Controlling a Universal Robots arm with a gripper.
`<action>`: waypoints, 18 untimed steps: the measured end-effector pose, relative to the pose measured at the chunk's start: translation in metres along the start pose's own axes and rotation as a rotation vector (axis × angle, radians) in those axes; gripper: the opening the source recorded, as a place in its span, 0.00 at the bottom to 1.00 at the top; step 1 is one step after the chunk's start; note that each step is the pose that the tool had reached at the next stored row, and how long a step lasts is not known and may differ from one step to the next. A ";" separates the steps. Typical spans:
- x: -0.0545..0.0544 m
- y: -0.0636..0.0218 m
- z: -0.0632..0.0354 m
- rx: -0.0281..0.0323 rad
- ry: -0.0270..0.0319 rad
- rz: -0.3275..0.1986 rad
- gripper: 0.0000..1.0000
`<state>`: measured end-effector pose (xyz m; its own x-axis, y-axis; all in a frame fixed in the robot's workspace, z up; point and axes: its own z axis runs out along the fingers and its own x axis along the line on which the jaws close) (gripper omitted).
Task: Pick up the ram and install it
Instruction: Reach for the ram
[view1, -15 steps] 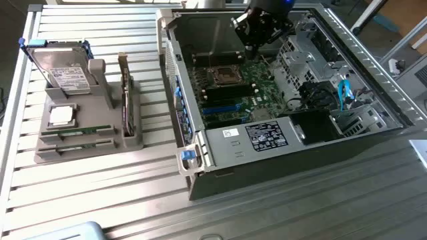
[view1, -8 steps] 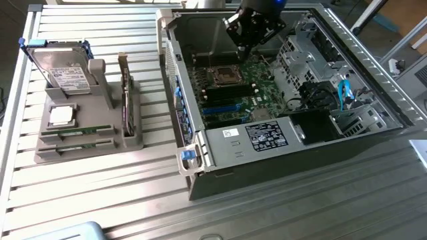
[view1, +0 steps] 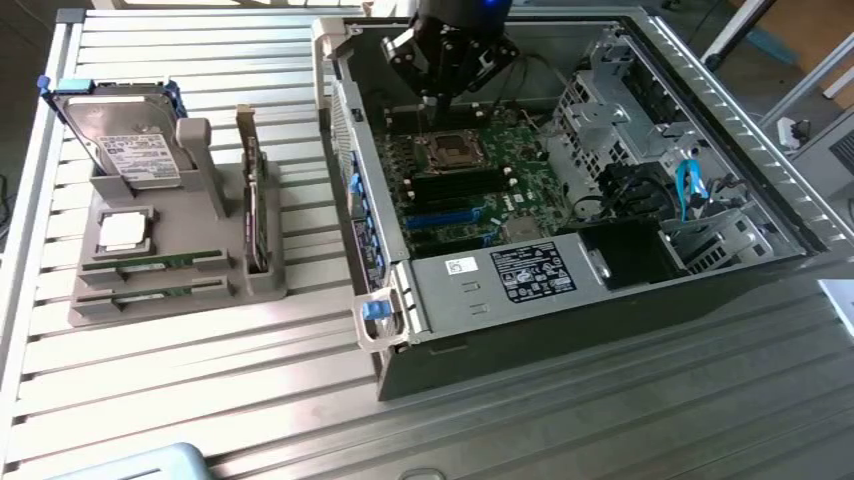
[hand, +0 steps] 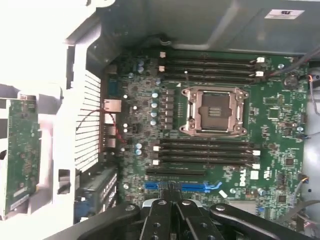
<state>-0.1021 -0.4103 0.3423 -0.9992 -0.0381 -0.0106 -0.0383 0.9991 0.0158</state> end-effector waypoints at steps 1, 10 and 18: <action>0.002 0.0001 -0.0005 0.0013 -0.0004 0.000 0.11; 0.006 0.0004 -0.0131 0.0189 -0.0031 0.000 0.11; 0.018 0.0011 -0.0257 0.0366 -0.0060 -0.001 0.11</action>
<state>-0.1203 -0.4104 0.3678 -0.9991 -0.0388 -0.0166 -0.0384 0.9990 -0.0208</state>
